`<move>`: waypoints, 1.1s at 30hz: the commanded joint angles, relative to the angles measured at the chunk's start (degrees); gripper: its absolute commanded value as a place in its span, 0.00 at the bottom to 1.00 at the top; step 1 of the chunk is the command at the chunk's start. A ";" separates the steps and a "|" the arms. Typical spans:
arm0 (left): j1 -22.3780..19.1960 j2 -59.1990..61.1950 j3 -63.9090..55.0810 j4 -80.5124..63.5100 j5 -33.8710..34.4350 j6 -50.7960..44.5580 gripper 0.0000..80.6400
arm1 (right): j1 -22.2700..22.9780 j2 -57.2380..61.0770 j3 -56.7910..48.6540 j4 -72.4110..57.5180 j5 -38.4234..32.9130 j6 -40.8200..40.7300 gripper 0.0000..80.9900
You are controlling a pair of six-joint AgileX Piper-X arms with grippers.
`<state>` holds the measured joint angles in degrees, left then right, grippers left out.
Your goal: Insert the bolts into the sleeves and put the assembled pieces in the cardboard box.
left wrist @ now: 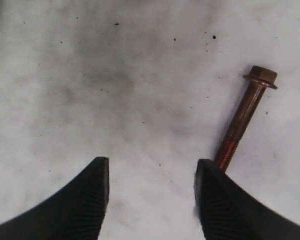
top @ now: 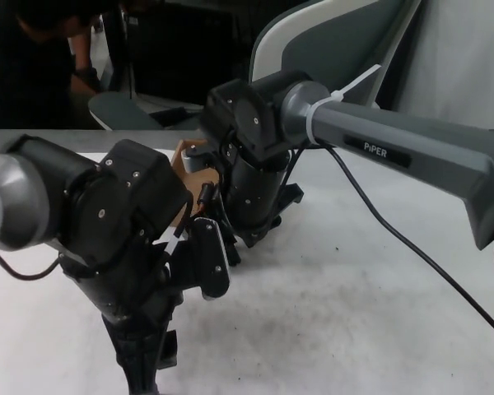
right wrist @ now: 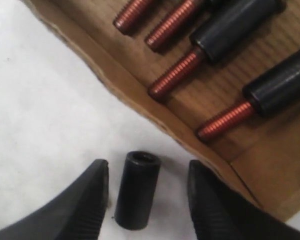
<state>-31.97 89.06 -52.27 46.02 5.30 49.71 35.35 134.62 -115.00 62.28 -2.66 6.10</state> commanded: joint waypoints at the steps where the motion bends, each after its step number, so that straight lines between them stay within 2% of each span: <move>1: -0.13 0.61 -0.65 -0.72 0.59 0.25 0.62 | -0.28 0.15 -1.03 0.11 -0.14 0.37 0.58; 9: -0.86 3.73 -0.65 -1.06 3.43 2.92 0.62 | -0.28 0.32 -1.03 0.55 0.69 0.37 0.58; 20: -7.40 3.96 -0.65 -1.06 5.97 4.76 0.62 | -0.52 0.32 -1.03 1.20 0.84 0.37 0.58; 33: -8.22 7.56 -0.65 -1.06 4.92 4.74 0.62 | -1.07 0.32 -1.03 1.44 0.67 0.37 0.58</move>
<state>-40.01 96.65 -52.41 45.12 10.40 54.37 34.75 135.17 -115.30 63.75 -2.04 6.50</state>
